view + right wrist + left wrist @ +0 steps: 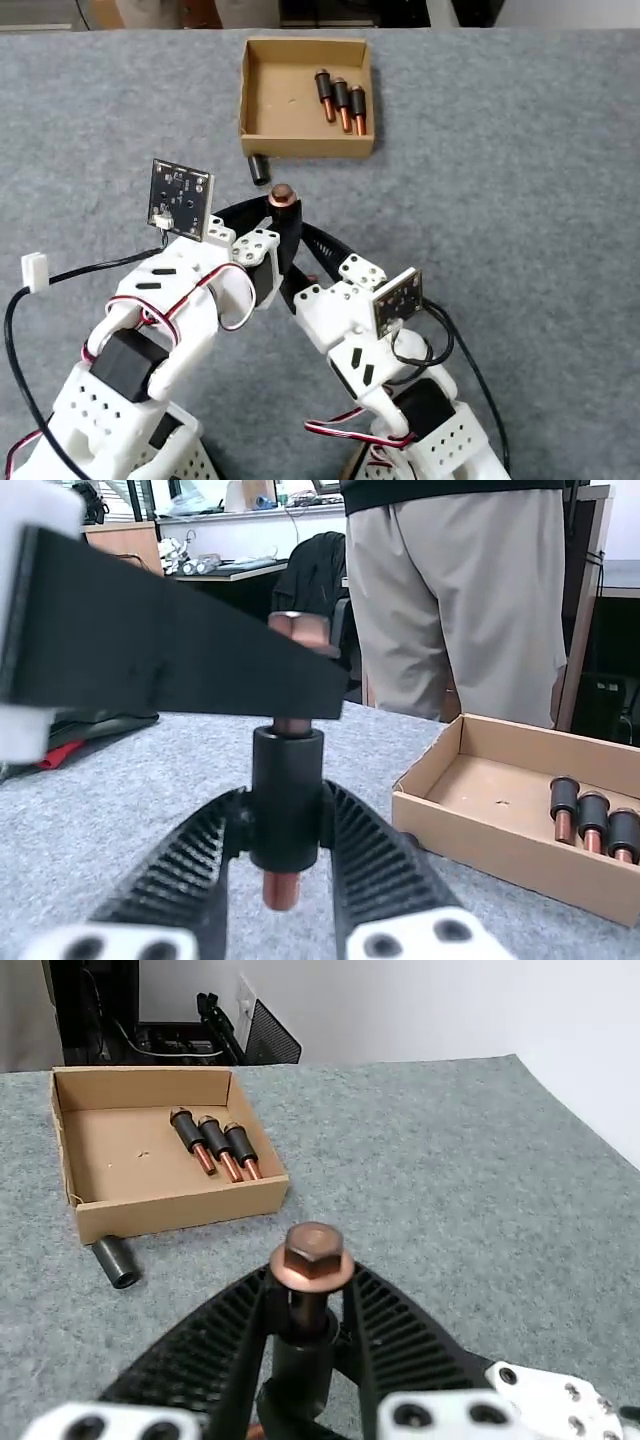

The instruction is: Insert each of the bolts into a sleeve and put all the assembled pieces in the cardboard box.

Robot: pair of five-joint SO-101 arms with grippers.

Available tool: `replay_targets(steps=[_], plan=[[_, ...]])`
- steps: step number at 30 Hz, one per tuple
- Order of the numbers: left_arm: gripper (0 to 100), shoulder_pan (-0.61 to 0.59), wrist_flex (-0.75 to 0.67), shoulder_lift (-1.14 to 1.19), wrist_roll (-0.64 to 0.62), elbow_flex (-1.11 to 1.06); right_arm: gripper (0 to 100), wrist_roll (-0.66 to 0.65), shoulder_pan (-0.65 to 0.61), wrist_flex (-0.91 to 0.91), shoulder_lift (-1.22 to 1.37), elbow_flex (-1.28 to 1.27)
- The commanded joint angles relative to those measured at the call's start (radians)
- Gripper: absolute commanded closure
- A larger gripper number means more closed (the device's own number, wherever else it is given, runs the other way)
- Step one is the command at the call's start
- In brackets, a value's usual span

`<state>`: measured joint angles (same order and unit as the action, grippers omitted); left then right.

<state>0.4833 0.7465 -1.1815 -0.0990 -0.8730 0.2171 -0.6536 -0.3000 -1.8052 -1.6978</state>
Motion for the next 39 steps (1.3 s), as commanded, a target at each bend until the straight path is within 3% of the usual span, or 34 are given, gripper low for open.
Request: replay_targets(steps=[1,11,19,24,28,35,39], plan=[[88,-0.015,0.006,0.002,-0.008,0.057,99.6,0.011,-0.018,-0.002,-0.114,0.01],[84,-0.009,0.227,0.004,0.061,0.178,99.6,0.011,-0.019,0.008,-0.114,0.01],[85,-0.014,0.245,0.001,0.063,0.196,99.6,0.012,-0.021,0.049,-0.107,0.01],[91,-0.021,0.245,-0.008,0.063,0.272,99.6,0.012,0.015,0.043,-0.102,0.01],[91,-0.12,0.264,-0.01,0.061,0.404,99.6,0.006,0.087,0.049,-0.102,0.01],[91,-0.275,0.562,-0.01,0.063,0.592,99.6,-0.006,0.225,0.086,-0.101,0.045],[91,-0.382,0.634,-0.01,0.063,0.637,99.6,-0.097,0.272,0.098,-0.028,0.116]])
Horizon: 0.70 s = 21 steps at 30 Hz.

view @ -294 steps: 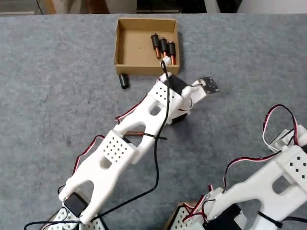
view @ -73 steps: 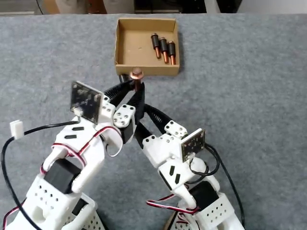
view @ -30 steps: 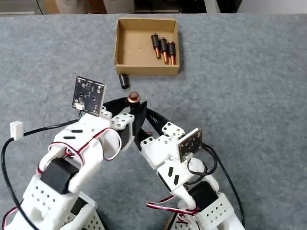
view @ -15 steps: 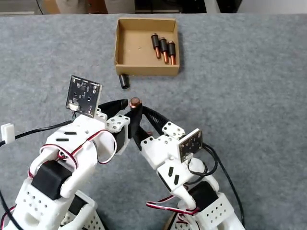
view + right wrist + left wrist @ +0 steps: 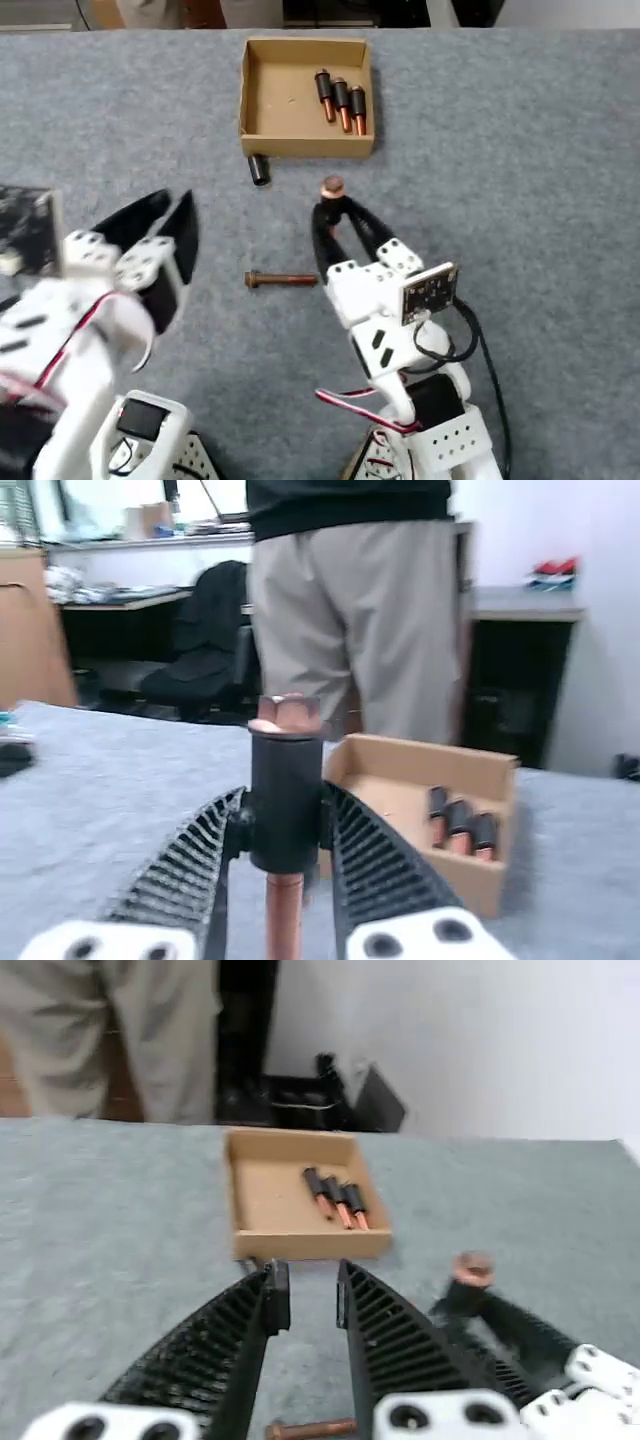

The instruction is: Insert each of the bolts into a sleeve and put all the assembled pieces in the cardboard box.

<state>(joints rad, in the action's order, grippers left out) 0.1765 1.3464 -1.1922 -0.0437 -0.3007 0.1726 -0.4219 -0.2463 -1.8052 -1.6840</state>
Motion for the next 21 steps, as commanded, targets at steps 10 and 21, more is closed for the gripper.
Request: replay_targets(steps=[10,21], plan=[[91,-0.192,0.043,0.001,0.008,0.06,99.6,-0.072,0.099,0.516,0.759,0.36],[91,-0.184,0.216,-0.085,0.008,0.049,99.6,-0.071,0.111,0.873,1.616,0.819]])
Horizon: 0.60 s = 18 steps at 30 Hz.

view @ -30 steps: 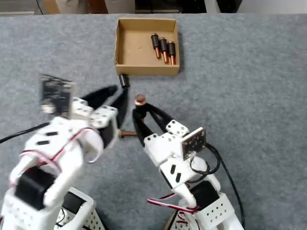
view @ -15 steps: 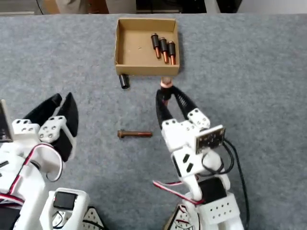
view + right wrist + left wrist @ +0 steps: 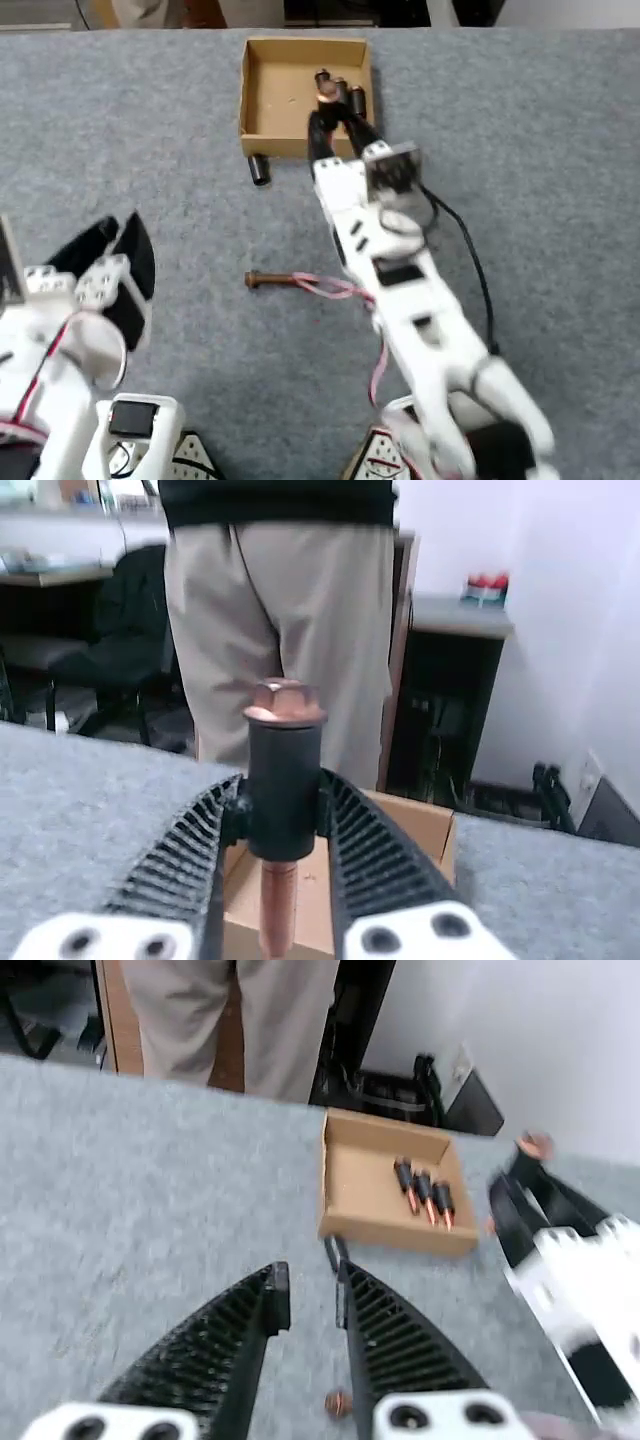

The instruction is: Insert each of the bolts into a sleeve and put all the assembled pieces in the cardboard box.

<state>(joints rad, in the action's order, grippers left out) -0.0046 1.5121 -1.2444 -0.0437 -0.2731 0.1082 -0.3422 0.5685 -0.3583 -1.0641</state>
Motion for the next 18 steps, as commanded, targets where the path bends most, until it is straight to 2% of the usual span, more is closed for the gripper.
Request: replay_targets(steps=[1,8,18], plan=[[91,-0.003,0.057,-0.048,0.008,0.0,99.6,-0.003,0.036,0.054,0.231,0.262],[91,-0.005,0.054,-0.24,0.009,-0.218,99.6,-0.005,0.054,0.014,0.654,0.694],[87,-0.011,0.032,-0.32,0.009,-0.316,99.3,0.002,0.102,-0.404,1.216,1.552]])
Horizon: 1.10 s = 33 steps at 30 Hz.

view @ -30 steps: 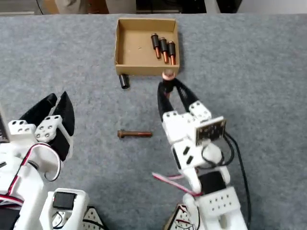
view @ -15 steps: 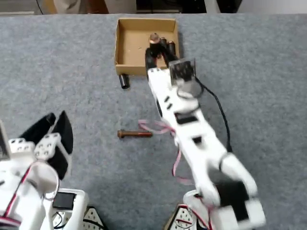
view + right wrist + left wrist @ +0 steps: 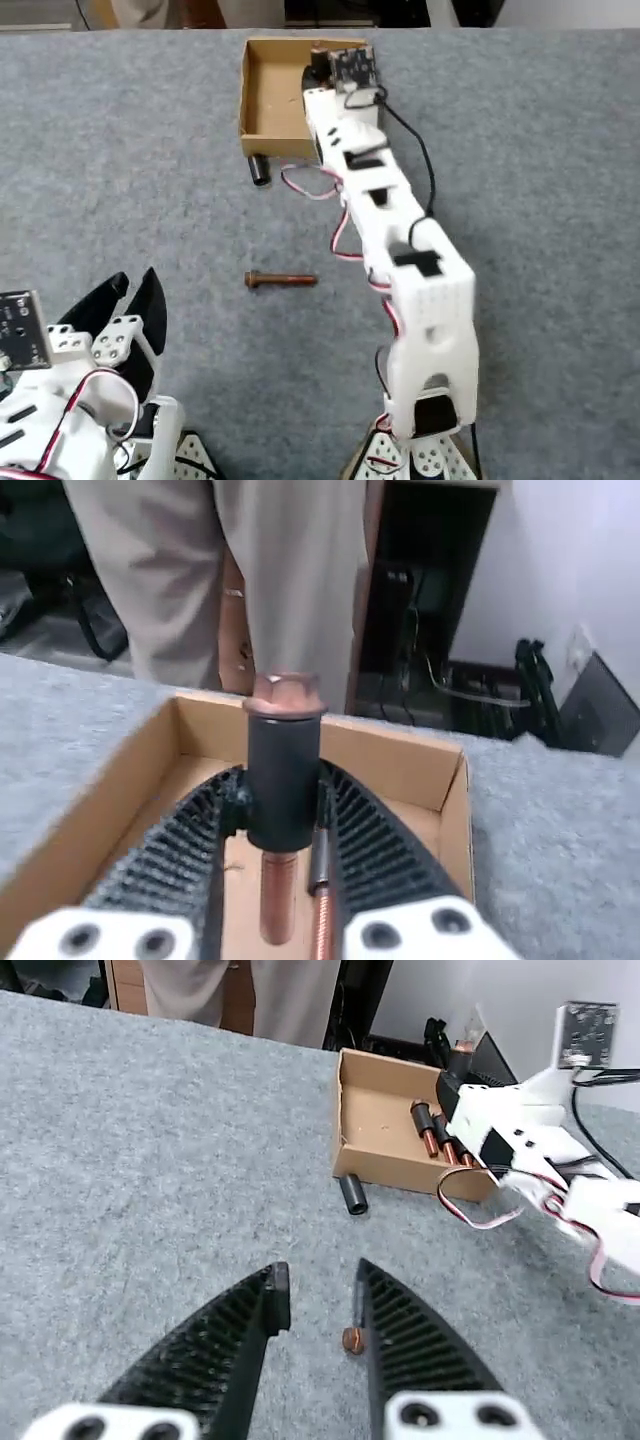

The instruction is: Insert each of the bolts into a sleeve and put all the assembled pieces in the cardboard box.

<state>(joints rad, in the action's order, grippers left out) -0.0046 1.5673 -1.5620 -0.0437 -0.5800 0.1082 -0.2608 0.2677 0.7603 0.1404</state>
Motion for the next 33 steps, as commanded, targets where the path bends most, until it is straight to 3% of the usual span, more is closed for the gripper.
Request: replay_targets(steps=[1,6,13,24,29,33], plan=[[87,-0.011,-0.038,-0.002,0.008,-0.014,99.3,0.002,0.021,-0.152,0.159,0.447],[87,-0.011,-0.11,-0.002,0.008,-0.063,98.2,0.002,0.015,-0.37,0.478,0.961],[87,-0.011,-0.117,-0.001,0.006,-0.095,84.4,0.002,0.018,-0.606,0.828,1.494],[86,-0.012,-0.149,-0.001,0.003,-0.094,80.3,0.002,0.013,-0.661,0.845,1.529],[83,-0.06,-0.141,0.001,0.0,-0.087,80.3,0.002,0.012,-0.93,0.668,1.529],[80,-0.164,-0.143,0.036,0.003,-0.094,80.3,0.002,-0.028,-1.339,0.441,1.524]])
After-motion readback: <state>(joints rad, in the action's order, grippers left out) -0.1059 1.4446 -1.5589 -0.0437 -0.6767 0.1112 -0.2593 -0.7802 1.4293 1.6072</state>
